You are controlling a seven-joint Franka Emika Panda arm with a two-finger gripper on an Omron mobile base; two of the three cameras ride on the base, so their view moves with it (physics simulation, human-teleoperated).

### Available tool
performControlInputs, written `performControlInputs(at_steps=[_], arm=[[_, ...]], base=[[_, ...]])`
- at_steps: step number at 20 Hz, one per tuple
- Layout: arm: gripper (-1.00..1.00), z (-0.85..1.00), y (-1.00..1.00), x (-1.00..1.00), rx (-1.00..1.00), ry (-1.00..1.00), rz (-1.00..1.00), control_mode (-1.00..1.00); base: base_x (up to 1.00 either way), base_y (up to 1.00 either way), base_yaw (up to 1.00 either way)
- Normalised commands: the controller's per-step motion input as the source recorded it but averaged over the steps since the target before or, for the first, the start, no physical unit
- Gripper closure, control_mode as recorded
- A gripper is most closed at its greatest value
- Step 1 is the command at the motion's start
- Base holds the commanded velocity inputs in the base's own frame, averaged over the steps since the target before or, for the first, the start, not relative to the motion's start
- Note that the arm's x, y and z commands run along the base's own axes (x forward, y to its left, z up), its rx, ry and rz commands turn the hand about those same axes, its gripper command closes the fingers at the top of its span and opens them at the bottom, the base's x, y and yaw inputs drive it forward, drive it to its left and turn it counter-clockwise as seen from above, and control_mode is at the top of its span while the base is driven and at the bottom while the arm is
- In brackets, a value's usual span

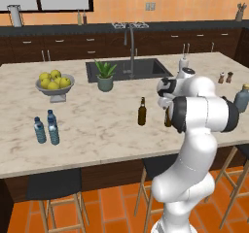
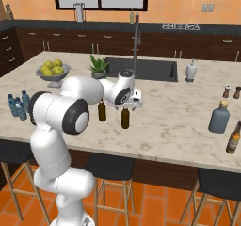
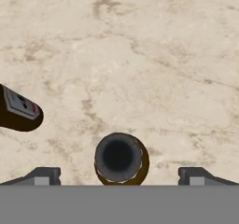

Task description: Move the plastic bottles in the middle to the plastics group, and the glass bottles in the middle to the glass group.

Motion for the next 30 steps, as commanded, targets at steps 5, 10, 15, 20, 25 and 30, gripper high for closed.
performControlInputs(at_steps=[5,10,15,20,25,30], arm=[[-1.0,0.0,0.0,0.1,0.0,0.0,0.0,-1.0],[-1.0,0.0,0.0,0.0,0.03,-0.03,0.0,-1.0],[-1.0,0.0,0.0,0.0,0.04,-0.15,0.0,-1.0],[-1.0,0.0,0.0,0.0,0.0,-0.11,0.0,-1.0],[-1.0,0.0,0.0,0.05,0.0,0.0,0.0,-1.0],[-1.0,0.0,0.0,0.14,0.0,-0.01,0.0,-1.0]], base=[[0.0,0.0,0.0],[0.0,0.0,0.0],[0.0,0.0,0.0],[0.0,0.0,0.0],[0.0,0.0,0.0],[0.0,0.0,0.0]])
